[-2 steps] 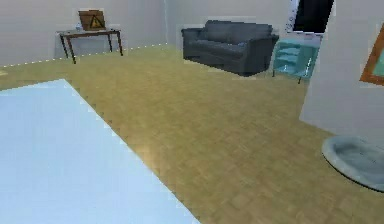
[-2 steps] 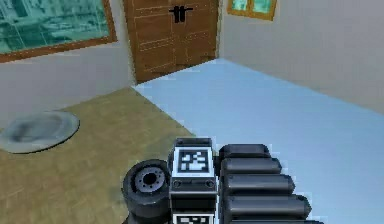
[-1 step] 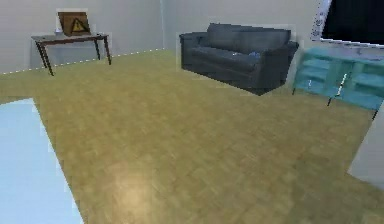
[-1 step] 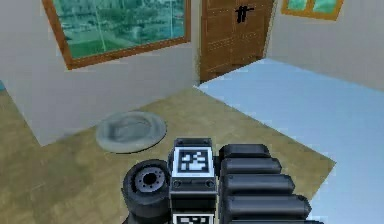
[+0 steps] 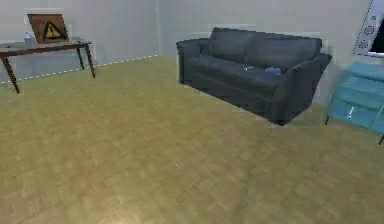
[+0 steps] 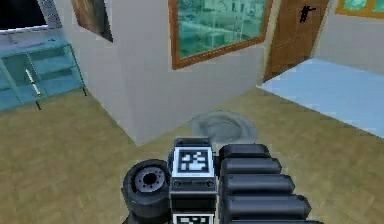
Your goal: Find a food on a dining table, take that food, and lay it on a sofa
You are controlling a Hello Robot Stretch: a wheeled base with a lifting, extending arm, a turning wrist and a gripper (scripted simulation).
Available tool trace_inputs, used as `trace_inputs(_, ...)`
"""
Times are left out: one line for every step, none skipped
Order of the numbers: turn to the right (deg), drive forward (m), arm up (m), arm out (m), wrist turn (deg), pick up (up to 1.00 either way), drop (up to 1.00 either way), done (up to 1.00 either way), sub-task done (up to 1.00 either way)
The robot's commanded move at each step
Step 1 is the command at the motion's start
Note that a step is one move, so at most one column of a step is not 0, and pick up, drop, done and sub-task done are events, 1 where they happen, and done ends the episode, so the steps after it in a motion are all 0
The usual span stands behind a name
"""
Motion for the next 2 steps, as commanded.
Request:
trace_inputs(0.0,1.00,0.00,0.00,0.0,0.00,0.00,0.00,0.00)
trace_inputs(0.0,1.00,0.00,0.00,0.0,0.00,0.00,0.00,0.00)
